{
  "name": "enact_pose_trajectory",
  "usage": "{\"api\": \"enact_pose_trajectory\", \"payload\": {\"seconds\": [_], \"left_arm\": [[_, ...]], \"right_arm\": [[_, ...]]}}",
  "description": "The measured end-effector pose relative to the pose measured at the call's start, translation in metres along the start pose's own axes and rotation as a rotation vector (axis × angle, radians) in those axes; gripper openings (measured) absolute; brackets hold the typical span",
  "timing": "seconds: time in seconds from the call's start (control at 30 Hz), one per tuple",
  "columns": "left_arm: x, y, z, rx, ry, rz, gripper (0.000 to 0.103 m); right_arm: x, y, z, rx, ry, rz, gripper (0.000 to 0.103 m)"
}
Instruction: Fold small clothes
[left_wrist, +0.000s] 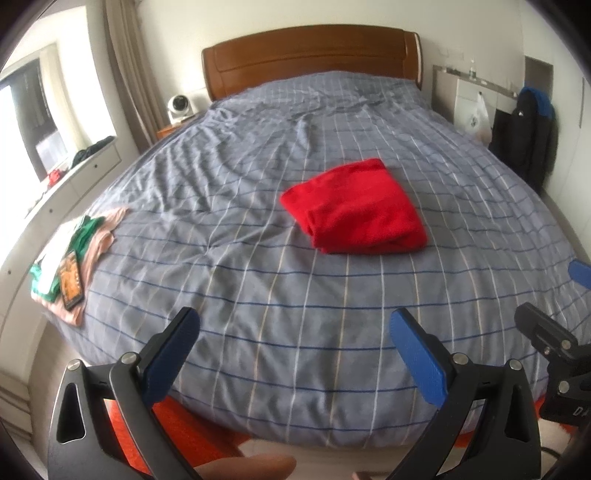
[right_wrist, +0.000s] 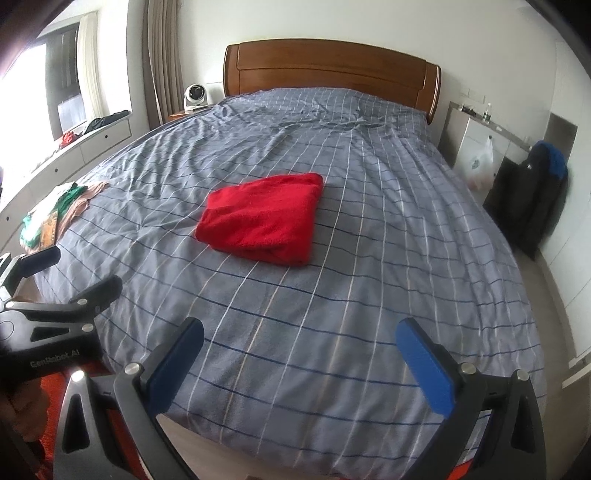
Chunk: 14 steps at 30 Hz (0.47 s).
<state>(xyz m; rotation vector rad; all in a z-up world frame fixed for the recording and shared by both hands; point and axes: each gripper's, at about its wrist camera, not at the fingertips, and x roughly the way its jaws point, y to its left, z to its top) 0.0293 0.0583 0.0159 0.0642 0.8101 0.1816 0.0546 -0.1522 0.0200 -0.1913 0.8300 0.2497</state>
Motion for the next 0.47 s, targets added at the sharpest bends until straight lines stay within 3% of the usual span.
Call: {"api": "enact_pose_trajectory", "payload": {"seconds": [0.13, 0.47], "left_arm": [[0.002, 0.001, -0.001, 0.0, 0.009, 0.007, 0.103], [-0.009, 0.001, -0.005, -0.011, -0.059, -0.002, 0.103]], "right_arm": [[0.001, -0.001, -0.001, 0.0, -0.001, -0.003, 0.103], [0.006, -0.002, -0.005, 0.007, 0.005, -0.002, 0.103]]}}
